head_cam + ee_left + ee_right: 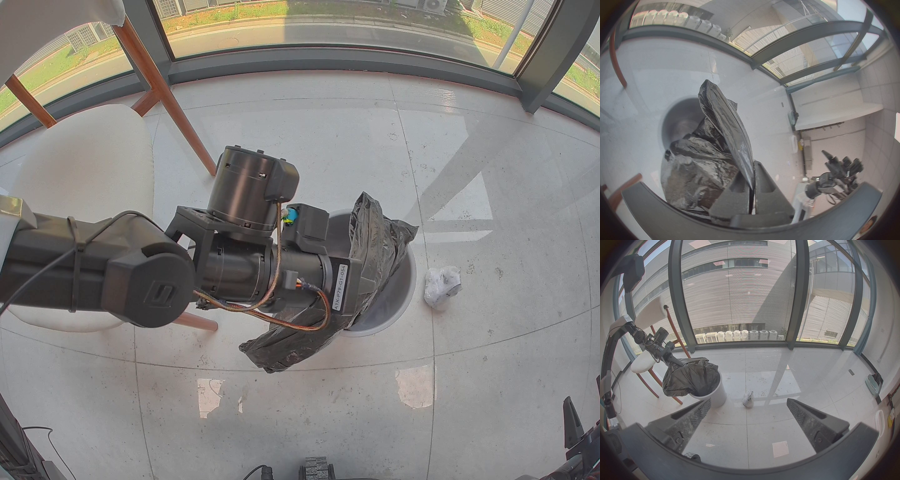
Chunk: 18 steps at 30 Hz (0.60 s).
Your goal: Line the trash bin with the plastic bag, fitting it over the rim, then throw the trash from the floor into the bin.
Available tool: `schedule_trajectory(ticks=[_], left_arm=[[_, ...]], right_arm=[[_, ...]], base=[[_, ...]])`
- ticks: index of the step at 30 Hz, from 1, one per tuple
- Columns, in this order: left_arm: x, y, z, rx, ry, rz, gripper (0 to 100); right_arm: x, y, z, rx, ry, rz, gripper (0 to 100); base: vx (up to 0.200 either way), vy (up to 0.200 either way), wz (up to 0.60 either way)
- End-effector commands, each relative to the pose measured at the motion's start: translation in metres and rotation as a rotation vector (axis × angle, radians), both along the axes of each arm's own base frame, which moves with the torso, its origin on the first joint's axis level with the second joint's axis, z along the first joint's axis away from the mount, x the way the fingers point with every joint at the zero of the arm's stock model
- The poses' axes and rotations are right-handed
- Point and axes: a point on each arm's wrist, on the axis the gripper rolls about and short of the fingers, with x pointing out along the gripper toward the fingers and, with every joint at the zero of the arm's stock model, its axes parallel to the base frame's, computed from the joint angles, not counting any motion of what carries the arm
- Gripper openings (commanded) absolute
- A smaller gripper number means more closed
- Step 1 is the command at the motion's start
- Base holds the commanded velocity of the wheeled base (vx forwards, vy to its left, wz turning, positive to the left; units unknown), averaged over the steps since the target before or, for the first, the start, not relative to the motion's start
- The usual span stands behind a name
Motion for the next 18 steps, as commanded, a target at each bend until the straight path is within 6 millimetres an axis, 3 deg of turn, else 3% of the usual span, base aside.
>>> schedule_trajectory(ticks=[1,18], left_arm=[[0.001,-0.001,-0.0022,0.047,-0.054,0.026,0],[-0.0078,-0.0063,-0.0065,0.098,-0.081,0.073,0]], right_arm=[[0.0001,-0.0001,-0.0051,0.0,0.0,-0.007,100],[0.0001,-0.0001,-0.0051,-0.01,0.0,-0.007,100]], base=[[0.0,0.0,0.0],[0.0,0.0,0.0]])
